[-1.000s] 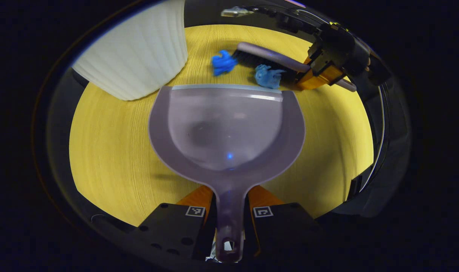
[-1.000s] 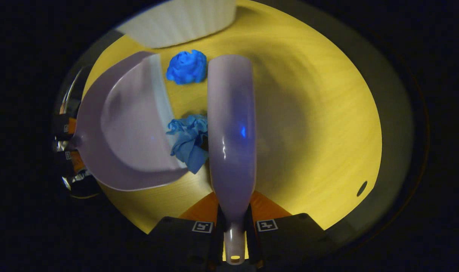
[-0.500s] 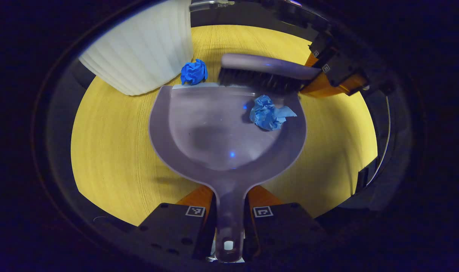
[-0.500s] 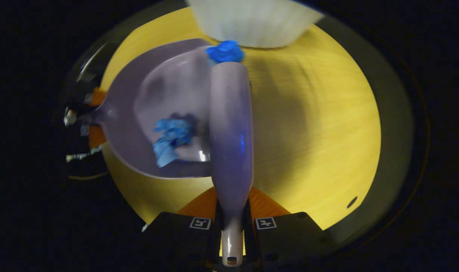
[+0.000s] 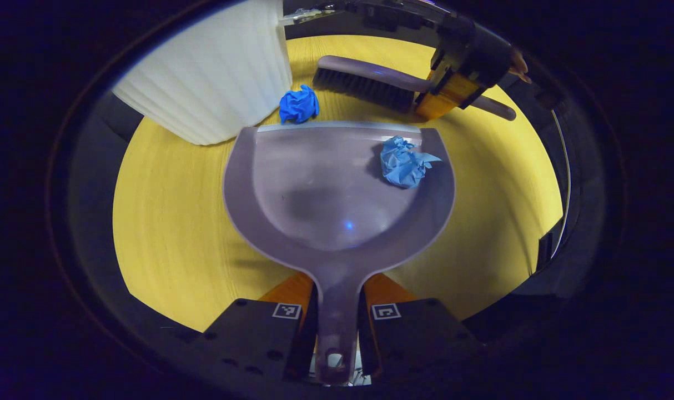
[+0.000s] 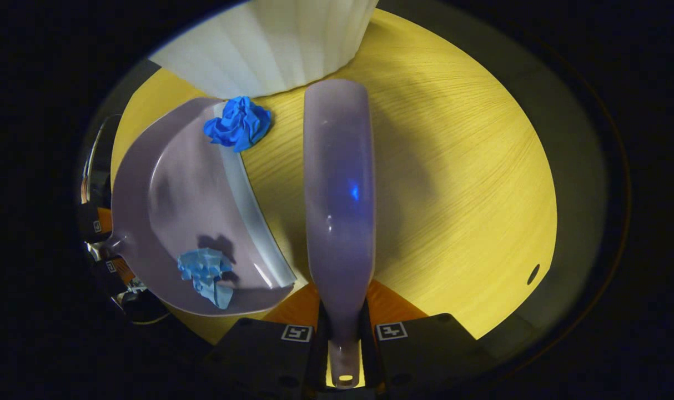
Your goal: Pick up the small broom and dustpan from the desktop, sweep the trash into the dustpan with the broom, and then empty the trash into the garbage bin.
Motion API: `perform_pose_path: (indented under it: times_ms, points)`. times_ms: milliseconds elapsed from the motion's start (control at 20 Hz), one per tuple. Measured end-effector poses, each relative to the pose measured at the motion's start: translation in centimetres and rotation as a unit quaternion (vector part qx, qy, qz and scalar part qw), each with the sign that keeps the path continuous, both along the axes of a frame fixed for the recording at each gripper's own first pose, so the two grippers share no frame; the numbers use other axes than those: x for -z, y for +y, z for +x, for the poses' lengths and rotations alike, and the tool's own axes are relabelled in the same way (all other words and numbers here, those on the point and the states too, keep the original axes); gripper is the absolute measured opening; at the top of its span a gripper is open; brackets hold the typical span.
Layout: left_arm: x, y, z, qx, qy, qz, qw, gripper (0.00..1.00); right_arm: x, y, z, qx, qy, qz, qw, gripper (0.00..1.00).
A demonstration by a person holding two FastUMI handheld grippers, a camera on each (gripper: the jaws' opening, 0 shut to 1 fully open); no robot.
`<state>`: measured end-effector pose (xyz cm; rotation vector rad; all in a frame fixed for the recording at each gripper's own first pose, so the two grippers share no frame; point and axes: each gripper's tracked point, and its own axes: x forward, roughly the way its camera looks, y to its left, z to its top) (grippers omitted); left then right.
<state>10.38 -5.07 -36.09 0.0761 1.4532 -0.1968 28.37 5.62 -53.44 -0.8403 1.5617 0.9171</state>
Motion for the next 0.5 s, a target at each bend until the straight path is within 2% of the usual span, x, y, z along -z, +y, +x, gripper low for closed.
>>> perform_pose_path:
  times_ms: [100,200,300,500]
  points:
    - [0.2,1.4,0.1,0.038,0.012,0.010,0.999,0.30,0.1,0.3,-0.2,0.001,0.002,0.001,1.000,0.27]
    - [0.0,2.6,0.7,0.069,0.017,0.023,0.997,0.30,-0.1,0.8,-0.6,-0.014,0.003,0.007,1.000,0.27]
    - [-0.6,2.9,0.9,0.098,0.022,0.025,0.995,0.30,-0.4,1.0,-0.5,-0.039,0.008,0.014,0.999,0.27]
    - [-0.5,2.7,1.7,0.139,-0.004,0.020,0.990,0.29,-0.5,-0.4,-1.2,-0.097,0.009,0.029,0.995,0.28]
